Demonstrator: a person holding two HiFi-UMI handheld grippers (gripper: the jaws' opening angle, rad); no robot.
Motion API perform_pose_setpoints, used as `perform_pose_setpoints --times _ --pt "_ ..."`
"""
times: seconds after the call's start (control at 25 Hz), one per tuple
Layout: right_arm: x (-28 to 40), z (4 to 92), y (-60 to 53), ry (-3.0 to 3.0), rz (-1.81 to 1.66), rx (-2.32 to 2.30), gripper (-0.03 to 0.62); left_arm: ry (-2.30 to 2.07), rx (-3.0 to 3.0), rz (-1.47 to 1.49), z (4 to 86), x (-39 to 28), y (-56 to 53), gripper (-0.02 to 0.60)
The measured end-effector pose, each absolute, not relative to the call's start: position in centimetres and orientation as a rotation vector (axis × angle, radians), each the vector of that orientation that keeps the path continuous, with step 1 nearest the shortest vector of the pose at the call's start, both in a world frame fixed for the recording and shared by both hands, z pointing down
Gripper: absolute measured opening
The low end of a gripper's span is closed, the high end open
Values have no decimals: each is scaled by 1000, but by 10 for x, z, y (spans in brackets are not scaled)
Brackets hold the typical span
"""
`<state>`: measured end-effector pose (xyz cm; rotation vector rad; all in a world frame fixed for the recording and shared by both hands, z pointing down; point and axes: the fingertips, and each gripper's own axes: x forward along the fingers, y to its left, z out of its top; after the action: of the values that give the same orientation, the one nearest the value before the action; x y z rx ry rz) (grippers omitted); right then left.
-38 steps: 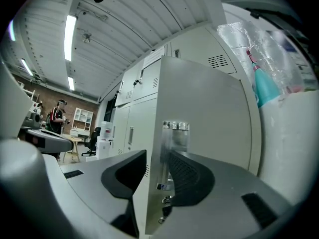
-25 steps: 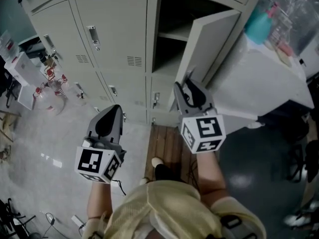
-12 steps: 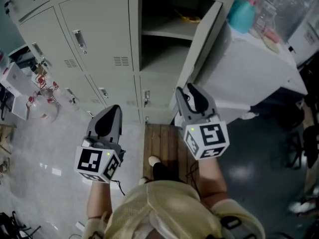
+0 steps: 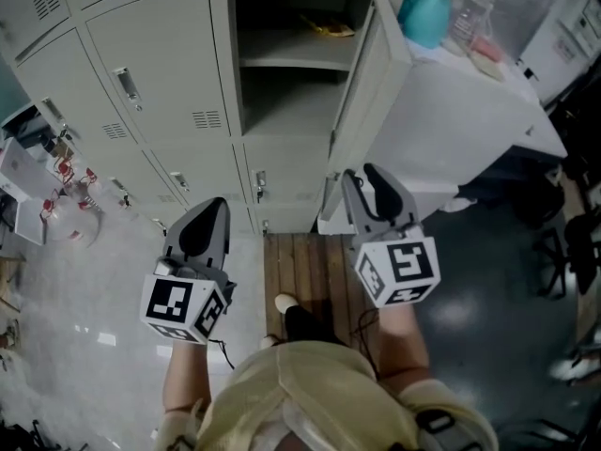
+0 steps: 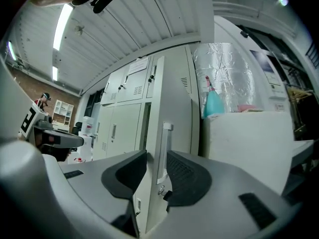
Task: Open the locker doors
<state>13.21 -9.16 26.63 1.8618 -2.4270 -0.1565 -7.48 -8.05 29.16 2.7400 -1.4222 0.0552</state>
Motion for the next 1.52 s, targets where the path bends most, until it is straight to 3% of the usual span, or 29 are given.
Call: perform_pose_setpoints --times 0.88,1.52 --pt "205 272 -70 -2218 -122 2098 121 -1307 2782 56 296 -41 -87 -6" --pt "143 235 -45 -2475 -184 1920 121 -1410 2714 54 299 -70 -77 -6"
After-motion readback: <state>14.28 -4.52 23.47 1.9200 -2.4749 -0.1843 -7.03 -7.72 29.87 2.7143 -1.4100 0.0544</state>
